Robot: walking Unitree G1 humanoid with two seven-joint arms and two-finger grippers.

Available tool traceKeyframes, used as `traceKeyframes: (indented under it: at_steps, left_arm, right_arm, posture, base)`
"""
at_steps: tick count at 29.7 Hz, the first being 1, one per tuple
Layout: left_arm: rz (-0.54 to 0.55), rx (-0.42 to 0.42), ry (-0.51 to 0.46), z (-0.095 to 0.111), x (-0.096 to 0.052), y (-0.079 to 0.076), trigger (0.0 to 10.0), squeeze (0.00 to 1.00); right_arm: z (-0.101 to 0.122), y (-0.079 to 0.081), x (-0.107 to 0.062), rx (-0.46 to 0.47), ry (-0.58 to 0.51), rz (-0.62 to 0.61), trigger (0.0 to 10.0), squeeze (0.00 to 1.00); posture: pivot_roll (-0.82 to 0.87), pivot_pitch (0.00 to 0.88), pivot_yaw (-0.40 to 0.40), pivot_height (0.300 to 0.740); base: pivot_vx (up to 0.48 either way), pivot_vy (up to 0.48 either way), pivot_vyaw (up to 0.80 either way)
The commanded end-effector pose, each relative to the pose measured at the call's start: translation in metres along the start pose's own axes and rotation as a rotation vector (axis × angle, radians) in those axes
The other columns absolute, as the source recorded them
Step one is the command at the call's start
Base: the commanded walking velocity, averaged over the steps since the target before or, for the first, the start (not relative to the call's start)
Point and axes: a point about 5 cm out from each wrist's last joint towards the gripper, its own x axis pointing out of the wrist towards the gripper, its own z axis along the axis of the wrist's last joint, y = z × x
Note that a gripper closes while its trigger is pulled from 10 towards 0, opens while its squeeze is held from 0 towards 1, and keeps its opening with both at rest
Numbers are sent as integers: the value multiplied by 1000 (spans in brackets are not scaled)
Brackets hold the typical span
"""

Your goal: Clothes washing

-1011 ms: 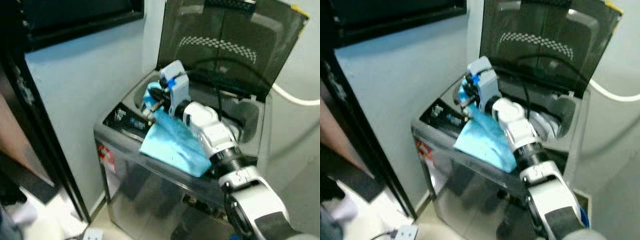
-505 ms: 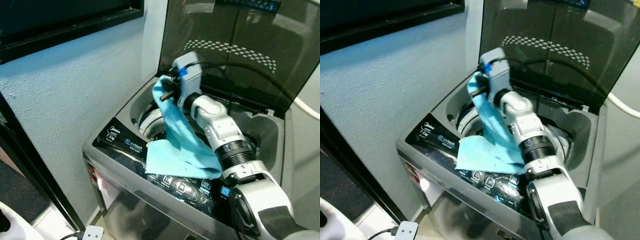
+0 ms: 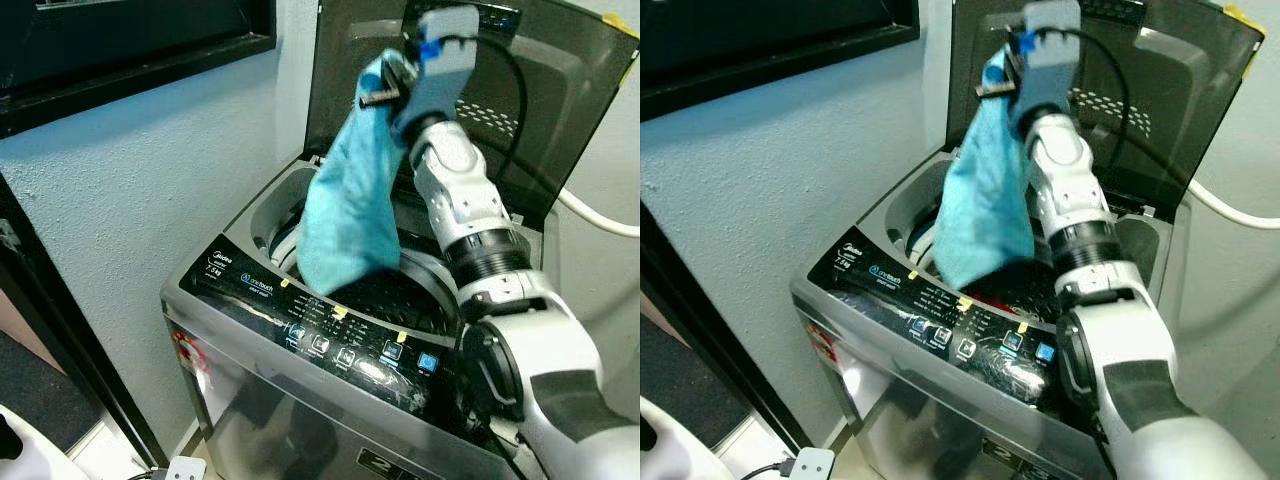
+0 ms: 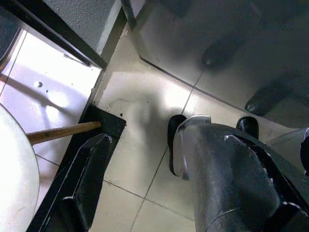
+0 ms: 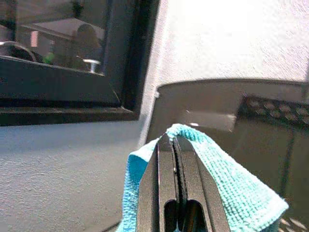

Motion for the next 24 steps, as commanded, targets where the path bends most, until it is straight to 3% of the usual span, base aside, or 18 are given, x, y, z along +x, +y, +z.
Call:
traceKeyframes:
  at_steps: [1,2,4,5,8,9,10,11,16,18,21,24]
  left_arm:
    - [-22,-23,81,-19,-6,-9,10000,0]
    - [-17,-32,88,-22,-6,-10,10000,0]
    - [-17,-32,88,-22,-6,-10,10000,0]
    - [-13,-37,94,-23,-7,-10,10000,0]
    - [-13,-37,94,-23,-7,-10,10000,0]
    - [-10,-39,98,-25,-8,-9,10000,0]
    - [-10,-39,98,-25,-8,-9,10000,0]
    - [-11,-31,102,-25,-8,-8,10000,0]
    - [-13,-20,103,-25,-8,-7,10000,0]
    - [-12,-22,100,-23,-7,-7,10000,0]
    - [-11,-22,100,-22,-7,-6,10000,0]
    - [-10,-25,100,-22,-6,-6,10000,0]
  right_arm:
    - [-1,5,1,-31,3,22,10000,0]
    - [-26,30,-7,-174,121,243,10000,0]
    - [-26,30,-7,-174,121,243,10000,0]
    - [-60,48,-25,-317,271,471,10000,0]
    - [-60,48,-25,-317,271,471,10000,0]
    - [-92,57,-46,-428,423,641,10000,0]
    - [-92,57,-46,-428,423,641,10000,0]
    - [-112,56,-60,-504,530,718,10000,0]
    - [-121,41,-64,-553,618,684,10000,0]
    - [-122,28,-64,-601,674,668,10000,0]
    - [-122,26,-65,-618,688,673,10000,0]
    - [-127,21,-67,-690,732,666,10000,0]
  posture:
    - [181,0,-108,740]
    - [182,0,-108,740]
    - [182,0,-108,740]
    - [183,0,-107,740]
    - [183,0,-107,740]
    - [183,0,-103,740]
    - [183,0,-103,740]
    - [177,0,-93,740]
    - [177,0,-93,740]
    - [178,0,-89,740]
    - [178,0,-89,740]
    - [184,0,-92,740]
  base:
    - [0,0,0]
    - [0,0,0]
    - [0,0,0]
    - [0,0,0]
    - [0,0,0]
    - [0,0,0]
    - [0,0,0]
    - [0,0,0]
    - [0,0,0]
    - [0,0,0]
    - [0,0,0]
    - [0,0,0]
